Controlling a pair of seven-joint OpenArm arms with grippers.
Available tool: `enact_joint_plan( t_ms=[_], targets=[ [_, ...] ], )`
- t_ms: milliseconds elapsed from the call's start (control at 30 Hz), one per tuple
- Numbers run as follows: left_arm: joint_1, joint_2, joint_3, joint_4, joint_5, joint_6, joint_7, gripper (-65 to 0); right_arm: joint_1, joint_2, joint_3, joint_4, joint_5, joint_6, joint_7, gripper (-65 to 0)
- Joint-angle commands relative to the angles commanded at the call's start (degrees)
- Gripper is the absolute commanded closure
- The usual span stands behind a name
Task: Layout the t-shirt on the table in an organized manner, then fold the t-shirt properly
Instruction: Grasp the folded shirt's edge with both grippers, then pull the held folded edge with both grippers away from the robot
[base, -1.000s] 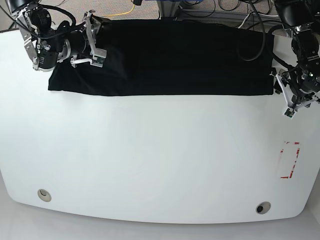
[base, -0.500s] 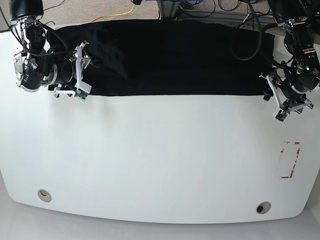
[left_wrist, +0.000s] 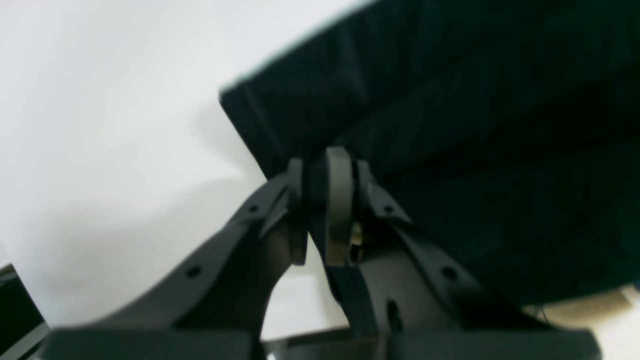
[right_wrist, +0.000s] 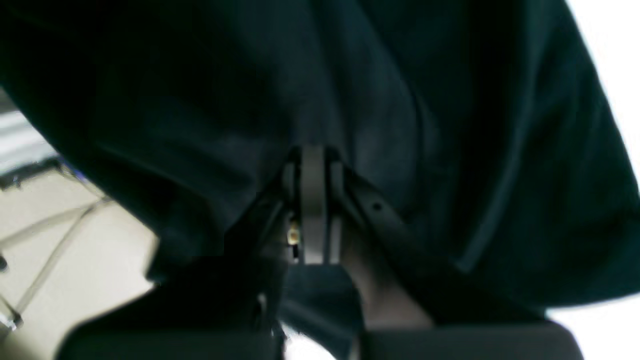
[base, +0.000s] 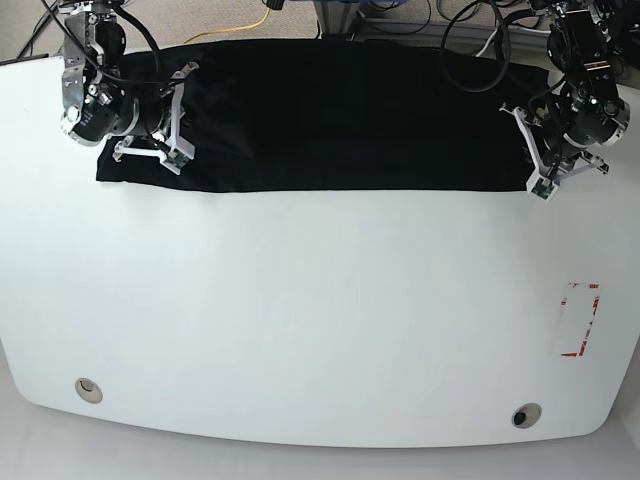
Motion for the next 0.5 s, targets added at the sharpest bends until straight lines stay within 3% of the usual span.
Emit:
enact_joint_plan(
  t_ms=[167,367,500],
  targets=[
    [0.5,-0.1,0.2,-1.7,0.0,0.0,0.0,-4.7,-0.5,0.0,-0.1,-1.5,-4.0,0.0,3.8,-0.8],
    [-2.5,-1.4,4.0,-9.7,0.0,0.0,-0.3,-4.7,2.9,0.2,-0.1,-11.2,-6.8,0.0,6.8,-0.8],
    [-5.8,-2.5,6.1,-16.8,0.1,0.0,-4.3,-4.7,5.4,1.0,-0.1,-19.0,-7.5,0.0,11.5,-0.8]
  ],
)
